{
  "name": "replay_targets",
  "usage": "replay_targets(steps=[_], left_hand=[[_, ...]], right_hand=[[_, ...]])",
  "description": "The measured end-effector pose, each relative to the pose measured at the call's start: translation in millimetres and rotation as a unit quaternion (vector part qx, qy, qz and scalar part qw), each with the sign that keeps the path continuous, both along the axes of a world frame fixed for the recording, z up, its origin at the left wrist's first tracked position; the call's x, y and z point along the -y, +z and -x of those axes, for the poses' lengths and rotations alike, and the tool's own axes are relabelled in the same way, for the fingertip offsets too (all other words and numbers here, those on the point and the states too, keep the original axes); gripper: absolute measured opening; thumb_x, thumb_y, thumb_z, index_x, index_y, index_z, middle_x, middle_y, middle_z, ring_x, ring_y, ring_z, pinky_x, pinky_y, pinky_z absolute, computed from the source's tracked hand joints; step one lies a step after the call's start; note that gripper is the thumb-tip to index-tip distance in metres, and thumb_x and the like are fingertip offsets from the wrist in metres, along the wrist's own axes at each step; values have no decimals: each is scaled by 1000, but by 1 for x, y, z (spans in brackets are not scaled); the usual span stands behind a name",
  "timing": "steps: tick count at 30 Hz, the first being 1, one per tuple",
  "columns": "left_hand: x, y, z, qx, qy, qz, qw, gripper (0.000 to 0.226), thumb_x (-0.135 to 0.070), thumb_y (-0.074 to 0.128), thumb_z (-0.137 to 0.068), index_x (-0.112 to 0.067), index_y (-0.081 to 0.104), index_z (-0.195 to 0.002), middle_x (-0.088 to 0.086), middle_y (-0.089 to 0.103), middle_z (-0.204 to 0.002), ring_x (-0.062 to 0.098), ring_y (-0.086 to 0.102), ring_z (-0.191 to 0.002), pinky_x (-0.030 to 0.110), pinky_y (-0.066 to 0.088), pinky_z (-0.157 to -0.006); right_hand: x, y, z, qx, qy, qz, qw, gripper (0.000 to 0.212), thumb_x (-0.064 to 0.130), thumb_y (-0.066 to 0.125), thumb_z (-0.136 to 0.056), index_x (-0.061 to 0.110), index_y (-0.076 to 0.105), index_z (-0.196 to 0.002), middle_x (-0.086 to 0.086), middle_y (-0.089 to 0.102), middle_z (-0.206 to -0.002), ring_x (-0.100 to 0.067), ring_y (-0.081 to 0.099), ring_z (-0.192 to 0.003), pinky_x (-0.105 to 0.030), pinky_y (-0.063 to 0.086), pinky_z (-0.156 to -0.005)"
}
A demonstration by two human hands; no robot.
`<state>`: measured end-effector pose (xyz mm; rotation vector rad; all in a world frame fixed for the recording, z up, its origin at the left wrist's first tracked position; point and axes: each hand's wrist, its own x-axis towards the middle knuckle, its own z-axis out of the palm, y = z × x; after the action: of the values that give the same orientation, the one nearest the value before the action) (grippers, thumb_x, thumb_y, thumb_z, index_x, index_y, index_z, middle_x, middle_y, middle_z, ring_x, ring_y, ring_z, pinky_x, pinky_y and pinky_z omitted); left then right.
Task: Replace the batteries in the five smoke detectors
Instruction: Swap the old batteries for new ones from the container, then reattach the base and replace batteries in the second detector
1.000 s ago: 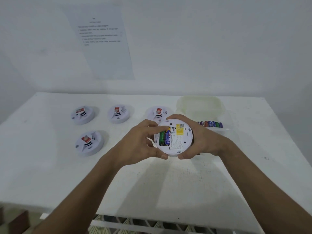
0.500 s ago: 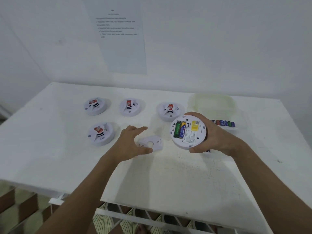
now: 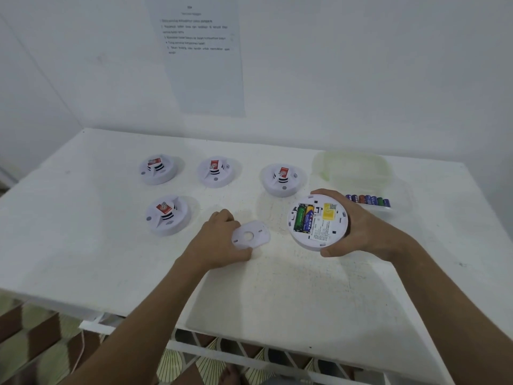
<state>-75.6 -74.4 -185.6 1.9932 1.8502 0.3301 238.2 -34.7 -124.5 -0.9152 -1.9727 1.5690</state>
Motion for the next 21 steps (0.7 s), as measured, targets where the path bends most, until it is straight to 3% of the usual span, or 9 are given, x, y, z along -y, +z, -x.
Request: replay_targets(steps=[2,5,8,11,15,18,21], left_hand=[[3,2,-4,2,-2,-16,1000,54,-65,56,-53,-14,53,-68,-3,45,-83,15,45,-84,30,45,-70],[6,14,-7,63,24,-65,996,60,-62,61,-51,-10,63,-81,0,51,-88,15,52,-81,23,45,-70],[6,44,-17,143,59,-163,974,55,-56,68,-53,-14,67,-88,-2,55,-93,3,55,-79,7,39,-66],[5,76,-37,185,19,-224,957,52,-52,73,-56,-17,68,-95,-5,56,-100,-4,54,-86,4,37,-68],[9,100,-69,199,-107,-187,956,57,-48,77,-57,-14,69,-102,-4,56,-104,5,56,-96,10,39,-79],[6,103,-81,162,-140,-148,966,59,-46,80,-58,-20,67,-109,-8,52,-108,12,53,-103,20,43,-87],[3,101,-84,149,-152,-151,965,60,-48,79,-60,-23,66,-113,-8,49,-111,8,48,-106,10,38,-89]], right_hand=[[1,0,0,0,-2,0,1000,91,12,91,-57,55,52,-127,20,60,-128,-2,57,-120,-20,55,-86],[2,0,-2,-1,-6,5,1000,93,13,92,-56,59,51,-126,21,60,-128,-1,57,-120,-19,55,-86],[3,2,-3,-4,-12,8,1000,95,20,93,-53,59,50,-128,21,60,-128,-1,57,-120,-21,55,-87],[3,6,-3,-13,-7,5,1000,95,16,93,-54,57,50,-129,18,60,-129,-6,58,-121,-24,56,-86],[5,13,1,-20,-1,-7,1000,97,15,92,-56,49,48,-135,13,60,-132,-10,59,-123,-29,58,-87],[6,16,3,-18,-2,-10,1000,99,18,93,-55,50,47,-136,17,57,-135,-7,57,-124,-28,57,-87],[9,19,2,-20,-2,-14,1000,97,19,92,-55,51,47,-135,19,57,-134,-5,57,-123,-27,57,-88]])
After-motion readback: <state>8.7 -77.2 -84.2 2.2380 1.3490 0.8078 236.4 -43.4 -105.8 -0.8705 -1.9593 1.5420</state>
